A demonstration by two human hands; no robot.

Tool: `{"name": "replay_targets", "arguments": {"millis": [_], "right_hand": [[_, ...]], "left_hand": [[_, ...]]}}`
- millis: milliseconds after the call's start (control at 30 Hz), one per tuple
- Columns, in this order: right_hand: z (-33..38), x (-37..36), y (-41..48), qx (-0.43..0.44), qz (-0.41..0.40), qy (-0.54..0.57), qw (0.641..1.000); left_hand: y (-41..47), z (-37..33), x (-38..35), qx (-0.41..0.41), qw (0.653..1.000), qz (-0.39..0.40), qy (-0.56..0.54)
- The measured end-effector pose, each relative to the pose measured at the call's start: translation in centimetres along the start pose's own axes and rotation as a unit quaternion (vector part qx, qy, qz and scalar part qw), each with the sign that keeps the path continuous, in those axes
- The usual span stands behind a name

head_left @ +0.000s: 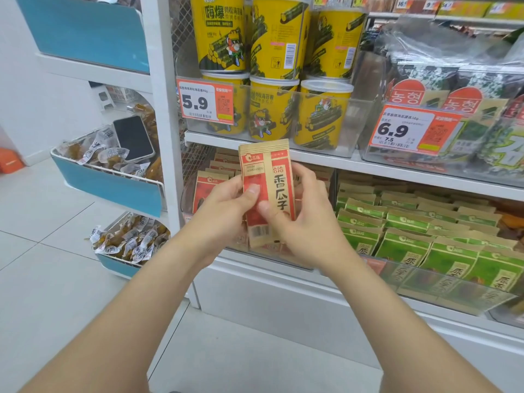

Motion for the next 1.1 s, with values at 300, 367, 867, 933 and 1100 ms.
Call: {"name": "replay_targets", "arguments": {"millis": [300, 367, 867, 933, 1100], "right_hand": [[-1.0, 1.6, 0.3, -0.044, -0.031, 0.142, 0.988], [-1.2, 1.5, 0.2, -0.049, -0.031, 0.131, 0.99], [2.6, 1.9, -1.1, 0.083, -0.058, -0.006, 0.995], [2.5, 2.0, -1.1, 0.081, -0.065, -0.004, 0.995], [2.3, 2.1, -1.1, 0.086, -0.07, -0.002, 0.994]], "left_hand": [[-0.4, -1.8, 1.5, -0.112, 0.962, -0.102, 0.226], [-0.8, -2.7, 0.8, -0.176, 0.926, -0.101, 0.317], [-0.6, -2.4, 1.0, -0.152, 0.94, -0.122, 0.281], [-0.3, -2.0, 1.3, -0.13, 0.954, -0.109, 0.249], [-0.2, -1.6, 1.2, -0.118, 0.959, -0.102, 0.237]]}}
Point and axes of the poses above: each hand's wrist, its own y-axis towards the middle knuckle, its own x-axis out of the back of the hand, z = x × y, the point moved 10 cm from there along y, towards the middle knuckle, and after that the axes turned 1 degree about z, right-handed, at the moved point
